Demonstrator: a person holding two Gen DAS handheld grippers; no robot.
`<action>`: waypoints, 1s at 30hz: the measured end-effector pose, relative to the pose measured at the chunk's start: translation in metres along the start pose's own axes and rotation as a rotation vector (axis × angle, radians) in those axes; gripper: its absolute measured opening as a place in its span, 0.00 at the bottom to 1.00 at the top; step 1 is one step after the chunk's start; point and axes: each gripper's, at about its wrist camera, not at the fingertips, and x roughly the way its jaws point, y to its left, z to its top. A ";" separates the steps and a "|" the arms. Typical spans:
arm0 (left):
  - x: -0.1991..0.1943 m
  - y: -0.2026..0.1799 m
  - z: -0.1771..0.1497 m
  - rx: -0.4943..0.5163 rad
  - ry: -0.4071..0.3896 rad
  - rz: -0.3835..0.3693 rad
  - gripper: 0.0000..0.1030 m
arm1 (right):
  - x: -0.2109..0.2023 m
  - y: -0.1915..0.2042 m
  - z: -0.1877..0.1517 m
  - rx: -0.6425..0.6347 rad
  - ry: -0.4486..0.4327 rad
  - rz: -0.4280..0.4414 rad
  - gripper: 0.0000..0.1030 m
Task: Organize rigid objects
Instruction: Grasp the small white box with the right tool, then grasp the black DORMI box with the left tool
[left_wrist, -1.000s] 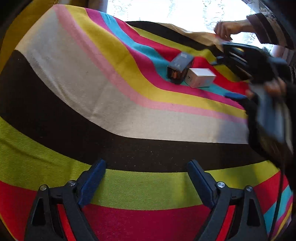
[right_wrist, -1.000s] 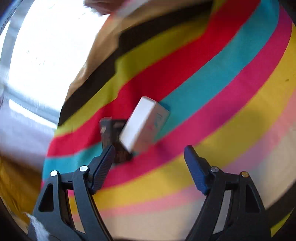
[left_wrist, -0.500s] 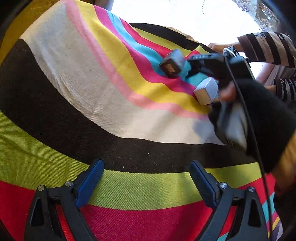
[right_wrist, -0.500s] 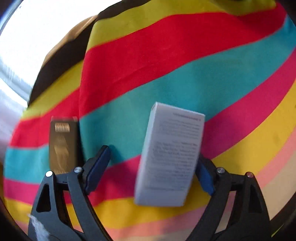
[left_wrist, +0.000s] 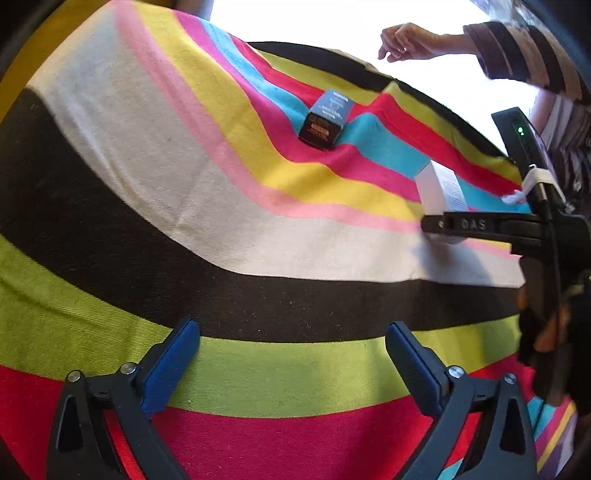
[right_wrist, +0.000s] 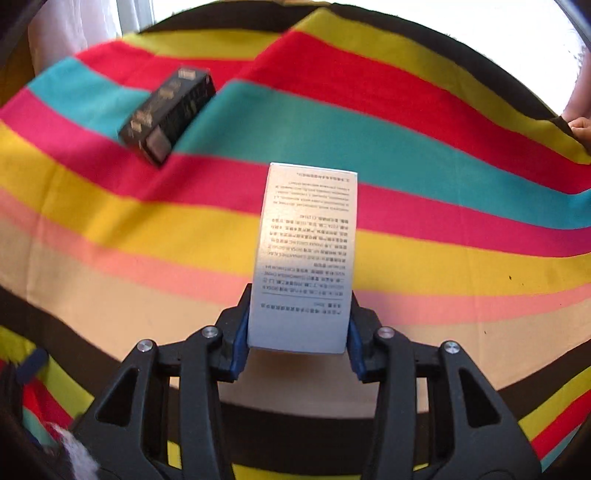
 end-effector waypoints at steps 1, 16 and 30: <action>0.000 -0.004 0.000 0.019 0.015 0.013 0.99 | 0.005 0.000 0.000 -0.008 0.021 0.001 0.47; -0.003 -0.019 0.068 0.018 -0.062 0.062 0.99 | -0.010 0.010 -0.014 -0.066 -0.060 0.081 0.44; 0.143 -0.050 0.192 0.112 0.144 0.127 0.39 | -0.129 0.028 -0.223 -0.342 -0.051 0.201 0.44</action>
